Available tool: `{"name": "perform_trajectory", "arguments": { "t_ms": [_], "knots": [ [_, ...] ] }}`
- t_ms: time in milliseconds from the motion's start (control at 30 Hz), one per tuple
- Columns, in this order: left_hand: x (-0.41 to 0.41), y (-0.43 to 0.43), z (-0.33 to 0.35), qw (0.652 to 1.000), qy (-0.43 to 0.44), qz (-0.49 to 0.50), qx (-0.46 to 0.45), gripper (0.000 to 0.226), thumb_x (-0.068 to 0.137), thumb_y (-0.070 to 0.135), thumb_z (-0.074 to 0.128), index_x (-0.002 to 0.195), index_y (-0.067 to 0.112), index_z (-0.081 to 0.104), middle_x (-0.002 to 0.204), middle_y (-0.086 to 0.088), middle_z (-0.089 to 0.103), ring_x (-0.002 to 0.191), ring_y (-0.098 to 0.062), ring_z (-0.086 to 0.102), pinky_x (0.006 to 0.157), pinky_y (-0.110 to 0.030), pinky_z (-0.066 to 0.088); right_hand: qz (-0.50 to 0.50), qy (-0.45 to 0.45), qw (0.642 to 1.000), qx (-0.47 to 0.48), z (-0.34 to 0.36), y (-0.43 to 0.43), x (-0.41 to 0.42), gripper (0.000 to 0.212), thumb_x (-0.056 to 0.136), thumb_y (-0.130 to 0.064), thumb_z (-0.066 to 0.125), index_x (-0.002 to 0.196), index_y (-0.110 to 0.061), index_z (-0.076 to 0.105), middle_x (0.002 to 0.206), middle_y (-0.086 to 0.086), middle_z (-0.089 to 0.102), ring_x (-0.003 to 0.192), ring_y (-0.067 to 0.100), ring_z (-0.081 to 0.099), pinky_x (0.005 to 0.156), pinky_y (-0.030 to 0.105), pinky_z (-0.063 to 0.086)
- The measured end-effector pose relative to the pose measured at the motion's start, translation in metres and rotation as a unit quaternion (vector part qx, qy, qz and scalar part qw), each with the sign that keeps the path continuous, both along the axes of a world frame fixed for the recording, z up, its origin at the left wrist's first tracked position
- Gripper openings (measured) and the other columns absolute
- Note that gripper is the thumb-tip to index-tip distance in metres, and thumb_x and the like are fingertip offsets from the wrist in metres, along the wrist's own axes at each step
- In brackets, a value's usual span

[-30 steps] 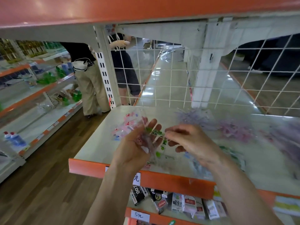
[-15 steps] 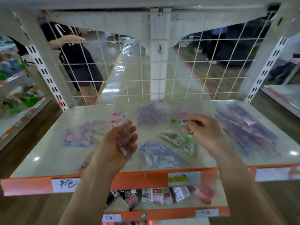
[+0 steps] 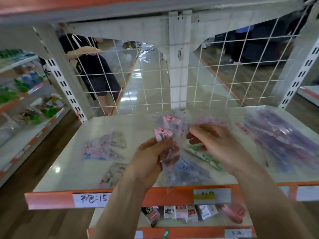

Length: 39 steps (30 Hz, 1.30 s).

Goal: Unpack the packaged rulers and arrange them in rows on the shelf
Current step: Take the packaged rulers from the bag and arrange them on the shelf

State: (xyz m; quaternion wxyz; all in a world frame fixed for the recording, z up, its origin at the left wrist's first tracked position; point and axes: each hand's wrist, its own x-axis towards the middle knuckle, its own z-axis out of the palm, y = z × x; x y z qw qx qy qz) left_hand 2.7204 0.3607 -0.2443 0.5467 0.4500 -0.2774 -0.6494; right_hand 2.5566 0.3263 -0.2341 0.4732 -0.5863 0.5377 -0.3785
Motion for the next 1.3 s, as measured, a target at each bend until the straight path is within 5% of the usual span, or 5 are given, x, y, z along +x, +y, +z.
{"name": "perform_trajectory", "arguments": {
  "t_ms": [267, 533, 867, 1100, 1300],
  "knots": [
    [0.009, 0.010, 0.005, 0.997, -0.069, 0.036, -0.025, 0.020, 0.087, 0.006, 0.062, 0.071, 0.011, 0.072, 0.074, -0.010, 0.070, 0.059, -0.019, 0.064, 0.057, -0.028, 0.054, 0.024, -0.109, 0.993, -0.028, 0.006, 0.009, 0.023, 0.021, 0.093, -0.025, 0.057, 0.078, -0.021, 0.071, 0.080, 0.005, 0.072, 0.073, 0.009, 0.067, 0.060, 0.021, 0.048],
    [0.018, 0.013, 0.003, 0.994, -0.054, 0.095, -0.011, 0.028, 0.088, 0.006, 0.061, 0.063, 0.013, 0.073, 0.065, -0.007, 0.066, 0.059, -0.015, 0.064, 0.057, -0.029, 0.054, 0.028, -0.177, 0.984, 0.021, 0.006, 0.011, 0.023, 0.015, 0.097, -0.020, 0.051, 0.095, -0.016, 0.065, 0.087, 0.005, 0.074, 0.075, 0.013, 0.070, 0.053, 0.019, 0.048],
    [0.015, 0.017, 0.006, 0.982, -0.142, 0.118, -0.034, 0.007, 0.087, 0.003, 0.062, 0.086, 0.006, 0.068, 0.074, -0.009, 0.069, 0.063, -0.018, 0.064, 0.057, -0.028, 0.053, 0.031, -0.143, 0.989, -0.011, 0.007, 0.008, 0.036, 0.015, 0.090, -0.023, 0.061, 0.080, -0.017, 0.069, 0.073, 0.000, 0.071, 0.068, 0.007, 0.065, 0.056, 0.019, 0.049],
    [0.037, 0.014, 0.002, 0.980, -0.081, 0.184, -0.006, 0.014, 0.093, 0.007, 0.056, 0.078, 0.007, 0.059, 0.067, -0.007, 0.068, 0.062, -0.020, 0.066, 0.057, -0.031, 0.056, -0.076, -0.238, 0.968, 0.009, 0.012, -0.003, 0.028, 0.023, 0.091, -0.015, 0.060, 0.070, -0.018, 0.068, 0.071, -0.002, 0.072, 0.061, 0.007, 0.061, 0.059, 0.024, 0.049],
    [0.037, 0.011, 0.002, 0.990, -0.056, 0.129, -0.019, 0.022, 0.091, 0.009, 0.058, 0.070, 0.010, 0.065, 0.079, -0.011, 0.069, 0.075, -0.021, 0.066, 0.067, -0.035, 0.052, -0.107, -0.257, 0.960, 0.022, 0.008, -0.006, 0.030, 0.021, 0.088, -0.017, 0.065, 0.067, -0.017, 0.066, 0.068, -0.002, 0.070, 0.059, 0.007, 0.062, 0.056, 0.022, 0.049]
  ]
}}
